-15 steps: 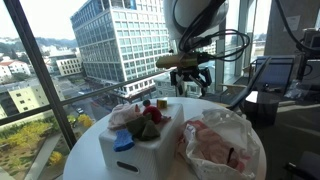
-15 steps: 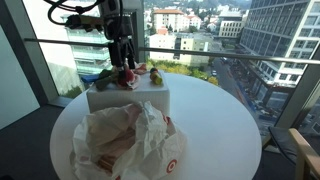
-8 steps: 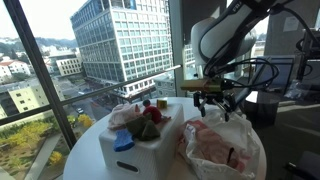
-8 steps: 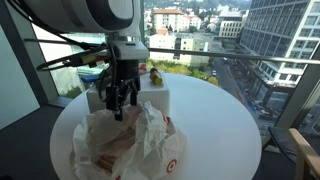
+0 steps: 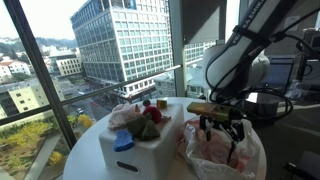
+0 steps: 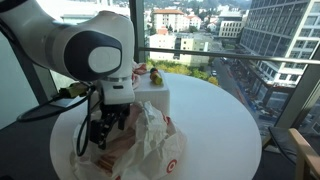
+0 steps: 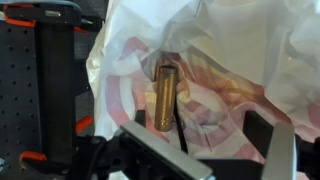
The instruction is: Remove the items from the plastic bag and put them on the white basket
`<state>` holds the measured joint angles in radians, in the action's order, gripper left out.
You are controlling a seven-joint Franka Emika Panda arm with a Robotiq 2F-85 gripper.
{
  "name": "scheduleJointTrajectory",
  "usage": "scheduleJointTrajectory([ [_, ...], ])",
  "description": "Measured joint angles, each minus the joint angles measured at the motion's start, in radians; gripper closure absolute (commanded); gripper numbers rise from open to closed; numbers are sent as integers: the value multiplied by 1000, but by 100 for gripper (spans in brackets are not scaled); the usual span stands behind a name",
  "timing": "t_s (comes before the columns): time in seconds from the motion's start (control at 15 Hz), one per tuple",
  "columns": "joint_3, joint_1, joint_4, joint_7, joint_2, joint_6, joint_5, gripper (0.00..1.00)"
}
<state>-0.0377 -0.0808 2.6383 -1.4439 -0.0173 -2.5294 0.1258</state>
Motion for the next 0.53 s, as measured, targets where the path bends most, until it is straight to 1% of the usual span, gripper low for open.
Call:
scheduleJointTrajectory([
  [0.13, 0, 1, 23, 2, -38, -74, 26, 0],
  [0.33, 9, 4, 44, -1, -105, -173, 30, 0],
  [0.53, 27, 5, 52, -10, -175, -220, 30, 0],
])
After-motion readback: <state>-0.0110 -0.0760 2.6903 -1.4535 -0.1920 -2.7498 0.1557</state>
